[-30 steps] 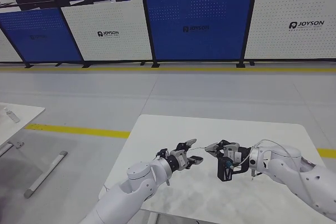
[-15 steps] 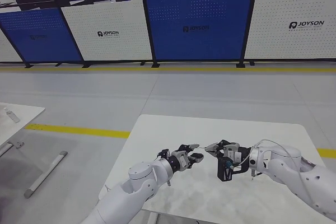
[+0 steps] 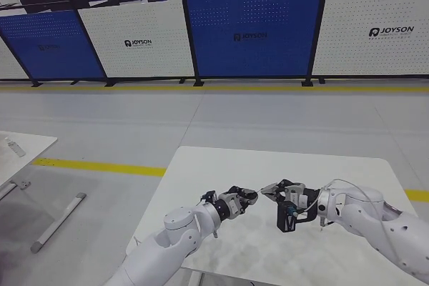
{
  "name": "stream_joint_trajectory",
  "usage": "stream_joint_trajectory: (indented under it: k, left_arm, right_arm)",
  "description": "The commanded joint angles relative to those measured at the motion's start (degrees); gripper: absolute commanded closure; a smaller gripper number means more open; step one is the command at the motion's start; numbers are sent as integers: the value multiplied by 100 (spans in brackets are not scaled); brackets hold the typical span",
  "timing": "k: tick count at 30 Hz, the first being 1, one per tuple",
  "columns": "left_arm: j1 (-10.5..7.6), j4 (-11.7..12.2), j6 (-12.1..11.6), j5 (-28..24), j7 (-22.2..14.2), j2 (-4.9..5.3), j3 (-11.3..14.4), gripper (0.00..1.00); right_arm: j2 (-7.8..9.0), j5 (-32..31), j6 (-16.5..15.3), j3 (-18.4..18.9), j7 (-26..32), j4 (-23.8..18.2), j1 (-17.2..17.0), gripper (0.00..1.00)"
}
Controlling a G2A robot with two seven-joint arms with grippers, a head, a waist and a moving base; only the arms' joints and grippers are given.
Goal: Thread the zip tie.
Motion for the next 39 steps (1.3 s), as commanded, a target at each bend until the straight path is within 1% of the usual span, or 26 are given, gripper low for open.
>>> stream_joint_trajectory:
  k: [1, 2, 3, 5, 9, 11, 13, 14, 16, 17, 18, 30, 31, 33, 34, 36, 37, 39]
  left_arm:
    - [-1, -16, -31, 71, 39, -3, -12, 100]
    - [5, -24, -81, 140, 68, -6, -11, 100]
    - [8, -32, -145, 242, 100, -8, -4, 100]
    - [35, -28, -300, 519, 150, -16, 55, 100]
    - [47, 3, -441, 856, 228, -37, 142, 100]
    - [46, 8, -537, 1111, 293, -46, 190, 100]
    - [46, 2, -700, 1537, 369, -48, 248, 100]
    - [68, 7, -824, 1803, 403, -52, 303, 100]
    - [98, 33, -981, 2095, 436, -62, 377, 100]
    - [118, 57, -1036, 2134, 451, -75, 410, 100]
    - [136, 79, -1015, 2024, 451, -88, 423, 100]
    - [136, 79, -1015, 2024, 451, -88, 423, 100]
    - [138, 89, -1065, 2112, 462, -90, 425, 100]
    - [155, 90, -1243, 2481, 536, -93, 459, 100]
    - [180, 87, -1404, 2777, 632, -99, 502, 100]
    - [225, 99, -1598, 3168, 735, -111, 589, 100]
    - [243, 109, -1670, 3351, 753, -116, 633, 100]
    - [267, 148, -1851, 3842, 804, -119, 696, 100]
  right_arm:
    - [11, 22, -12, 114, -46, -2, -69, 55]
    - [19, 58, -12, 168, -129, -4, -111, 15]
    - [30, 94, -15, 217, -226, 18, -152, 0]
    - [65, 184, 14, 361, -367, 111, -249, 0]
    - [135, 488, 49, 640, -487, 246, -489, 0]
    - [179, 765, -2, 813, -578, 317, -626, 0]
    - [214, 1063, -15, 935, -698, 371, -769, 0]
    - [236, 1264, -15, 969, -738, 405, -849, 0]
    - [259, 1609, -15, 948, -646, 486, -922, 0]
    - [264, 1796, -15, 954, -569, 533, -924, 0]
    - [264, 1796, -15, 954, -569, 533, -924, 0]
    - [264, 1796, -15, 954, -569, 533, -924, 0]
    - [264, 1796, -15, 954, -569, 533, -924, 0]
    - [257, 1941, -15, 987, -586, 489, -1008, 0]
    - [254, 2127, -15, 979, -581, 455, -1067, 0]
    - [264, 2450, -15, 909, -517, 435, -1080, 0]
    - [273, 2684, -15, 834, -455, 417, -1065, 0]
    - [300, 3524, -15, 605, -151, 435, -981, 0]
